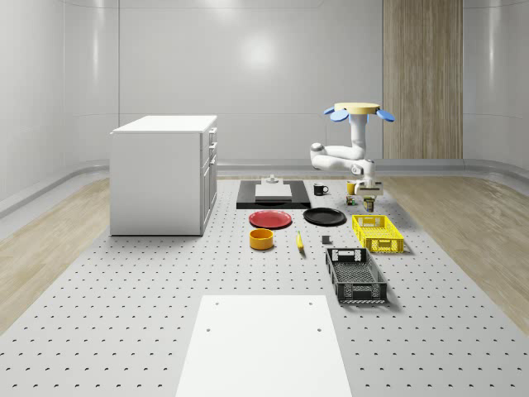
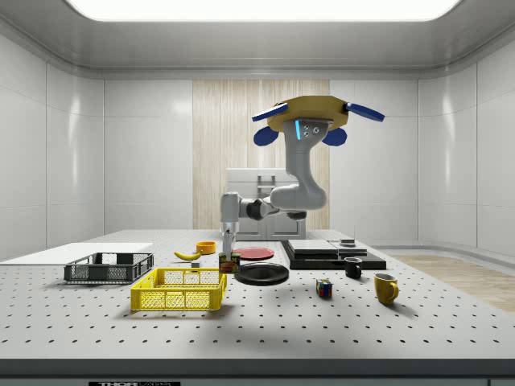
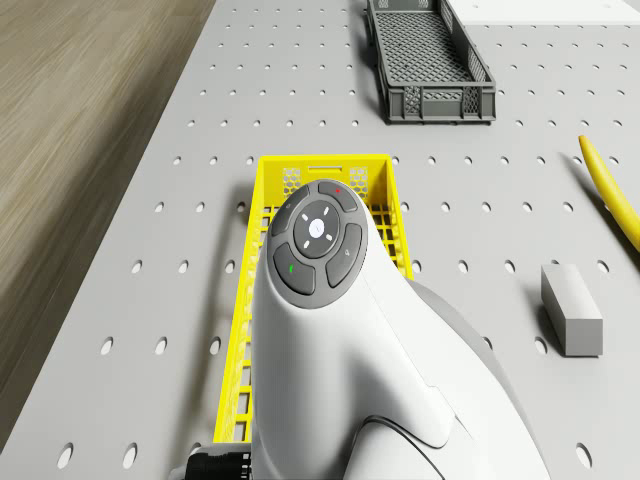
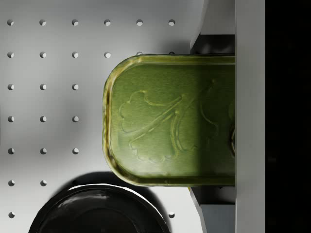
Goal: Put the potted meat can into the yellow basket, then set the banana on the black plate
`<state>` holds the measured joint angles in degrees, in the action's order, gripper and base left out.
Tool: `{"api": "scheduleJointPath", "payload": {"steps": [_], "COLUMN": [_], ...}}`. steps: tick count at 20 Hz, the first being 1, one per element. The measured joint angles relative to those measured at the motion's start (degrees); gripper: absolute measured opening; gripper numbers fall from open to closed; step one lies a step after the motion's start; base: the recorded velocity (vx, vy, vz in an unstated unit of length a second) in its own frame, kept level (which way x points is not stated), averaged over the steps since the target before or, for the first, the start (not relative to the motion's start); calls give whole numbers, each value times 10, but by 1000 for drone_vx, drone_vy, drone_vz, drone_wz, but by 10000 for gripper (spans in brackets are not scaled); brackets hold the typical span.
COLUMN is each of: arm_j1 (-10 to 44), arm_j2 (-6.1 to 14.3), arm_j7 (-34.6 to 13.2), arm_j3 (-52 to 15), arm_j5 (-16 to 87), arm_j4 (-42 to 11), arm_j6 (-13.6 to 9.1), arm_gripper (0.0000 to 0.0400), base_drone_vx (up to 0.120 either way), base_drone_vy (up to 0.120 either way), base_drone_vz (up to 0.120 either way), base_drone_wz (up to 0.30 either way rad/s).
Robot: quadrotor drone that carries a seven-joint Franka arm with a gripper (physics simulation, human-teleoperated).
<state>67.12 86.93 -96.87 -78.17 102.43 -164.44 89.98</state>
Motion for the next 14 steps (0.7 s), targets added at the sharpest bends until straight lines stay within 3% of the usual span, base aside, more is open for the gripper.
{"api": "scheduleJointPath", "payload": {"steps": [7, 9, 14], "arm_j1": [1, 1, 1], "arm_j2": [3, 3, 5], "arm_j7": [0, -1, -1], "arm_j3": [0, -1, -1], "arm_j5": [-1, -1, -2], "arm_j4": [0, 0, 0], "arm_j6": [3, 3, 5], "arm_gripper": [291, 291, 291], "base_drone_vx": [120, 120, 120], "base_drone_vy": [0, 0, 0], "base_drone_vz": [0, -120, 0], "base_drone_wz": [0, 0, 0]}}
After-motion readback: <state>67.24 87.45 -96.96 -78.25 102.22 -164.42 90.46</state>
